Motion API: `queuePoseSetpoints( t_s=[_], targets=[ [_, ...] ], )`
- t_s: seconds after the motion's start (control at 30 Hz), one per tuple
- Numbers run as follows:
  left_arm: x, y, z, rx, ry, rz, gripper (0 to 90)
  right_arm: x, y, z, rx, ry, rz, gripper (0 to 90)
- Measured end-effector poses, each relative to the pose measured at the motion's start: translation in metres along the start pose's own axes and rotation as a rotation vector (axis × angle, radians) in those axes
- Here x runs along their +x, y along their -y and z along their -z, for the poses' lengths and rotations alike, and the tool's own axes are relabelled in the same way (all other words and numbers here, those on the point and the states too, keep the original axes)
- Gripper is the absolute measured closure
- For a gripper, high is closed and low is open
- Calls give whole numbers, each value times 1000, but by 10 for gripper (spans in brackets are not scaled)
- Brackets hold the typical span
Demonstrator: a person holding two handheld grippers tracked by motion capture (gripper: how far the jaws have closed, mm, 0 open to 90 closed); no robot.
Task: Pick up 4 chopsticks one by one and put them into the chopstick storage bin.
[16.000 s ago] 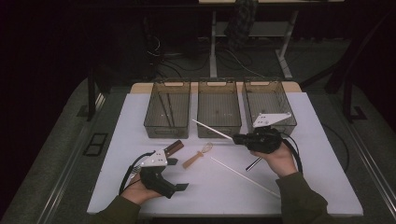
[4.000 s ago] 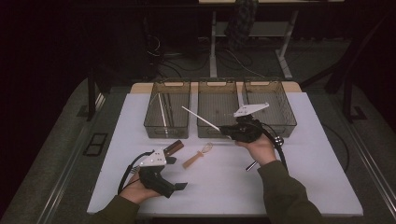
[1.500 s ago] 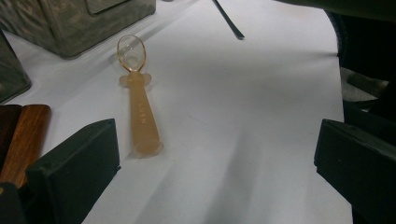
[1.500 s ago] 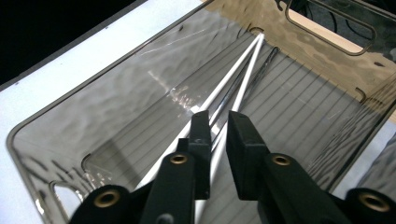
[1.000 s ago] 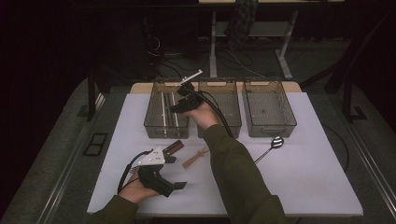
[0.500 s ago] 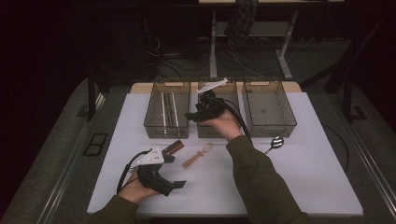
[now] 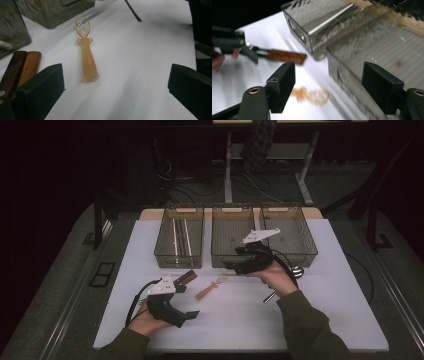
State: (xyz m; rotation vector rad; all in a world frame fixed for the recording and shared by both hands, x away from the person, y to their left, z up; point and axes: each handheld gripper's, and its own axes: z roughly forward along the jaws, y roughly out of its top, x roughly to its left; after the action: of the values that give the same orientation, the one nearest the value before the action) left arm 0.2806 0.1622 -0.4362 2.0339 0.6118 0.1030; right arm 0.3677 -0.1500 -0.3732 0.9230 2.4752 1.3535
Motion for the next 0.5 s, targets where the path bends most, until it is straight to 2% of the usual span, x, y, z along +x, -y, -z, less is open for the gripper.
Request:
queuePoseSetpoints(
  t_s=[0.2,0.5],
  targets=[
    [2,0,-1,3,-19,16,0,-5,31,25,-29,-21,-28,238],
    [1,1,-3,21,-38,28,1,-9,75,53,-56,32,-54,191]
  ],
)
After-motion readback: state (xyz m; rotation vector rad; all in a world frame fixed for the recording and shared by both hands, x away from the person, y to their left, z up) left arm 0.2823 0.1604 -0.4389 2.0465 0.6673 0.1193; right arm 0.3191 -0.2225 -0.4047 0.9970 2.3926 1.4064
